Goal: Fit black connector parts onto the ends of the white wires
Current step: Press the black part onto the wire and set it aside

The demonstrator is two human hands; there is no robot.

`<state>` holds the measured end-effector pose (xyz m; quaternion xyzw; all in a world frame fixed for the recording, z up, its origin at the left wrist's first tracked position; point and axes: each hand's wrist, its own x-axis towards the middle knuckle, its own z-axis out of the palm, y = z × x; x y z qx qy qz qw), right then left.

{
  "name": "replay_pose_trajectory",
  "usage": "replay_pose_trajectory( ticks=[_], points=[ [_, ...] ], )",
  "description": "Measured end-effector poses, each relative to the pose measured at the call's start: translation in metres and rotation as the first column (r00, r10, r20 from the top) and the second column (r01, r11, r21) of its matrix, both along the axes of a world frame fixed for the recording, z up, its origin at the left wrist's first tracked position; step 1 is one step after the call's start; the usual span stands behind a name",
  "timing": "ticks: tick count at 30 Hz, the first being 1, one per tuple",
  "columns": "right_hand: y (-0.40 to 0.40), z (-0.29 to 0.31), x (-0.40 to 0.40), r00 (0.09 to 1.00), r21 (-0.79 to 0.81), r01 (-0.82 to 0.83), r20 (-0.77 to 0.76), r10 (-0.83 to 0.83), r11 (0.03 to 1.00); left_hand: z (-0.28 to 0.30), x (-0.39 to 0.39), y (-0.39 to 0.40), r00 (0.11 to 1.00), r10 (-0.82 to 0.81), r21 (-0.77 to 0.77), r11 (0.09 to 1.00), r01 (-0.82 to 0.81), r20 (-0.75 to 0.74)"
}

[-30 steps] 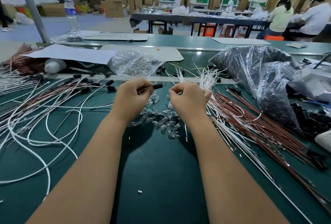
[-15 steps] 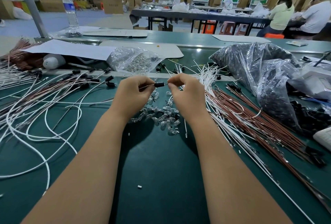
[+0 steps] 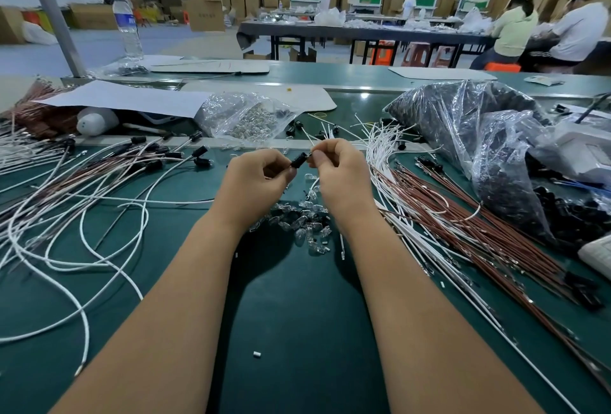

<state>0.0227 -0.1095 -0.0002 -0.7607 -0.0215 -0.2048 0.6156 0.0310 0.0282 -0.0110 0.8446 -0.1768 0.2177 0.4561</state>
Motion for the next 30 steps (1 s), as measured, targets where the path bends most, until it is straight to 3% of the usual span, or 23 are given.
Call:
replay_pose_trajectory(
  ticks=[3, 7, 17, 25, 30],
  points=[
    [0.001, 0.000, 0.000, 1.000, 0.083, 0.003, -0.005, -0.002, 0.997, 0.000, -0.001, -0.002, 1.000, -0.026, -0.055, 0.998, 0.026, -0.013],
    [-0.004, 0.002, 0.000, 0.996, -0.048, 0.053, 0.079, -0.049, 0.997, 0.001, -0.003, -0.002, 0.999, -0.044, -0.143, 0.989, 0.039, -0.029],
    [-0.001, 0.000, -0.005, 0.979, -0.254, 0.125, 0.189, -0.078, 0.959, 0.000, -0.002, -0.002, 1.000, 0.006, -0.166, 0.986, -0.010, -0.024],
    [0.005, -0.004, -0.004, 0.979, -0.263, 0.100, 0.198, -0.048, 0.960, 0.003, 0.000, 0.000, 1.000, 0.018, -0.149, 0.989, -0.019, -0.013],
    [0.001, -0.004, -0.002, 0.986, -0.209, 0.096, 0.153, -0.064, 0.973, 0.008, 0.006, 0.005, 0.975, -0.115, -0.168, 0.982, 0.084, -0.188]
  ],
)
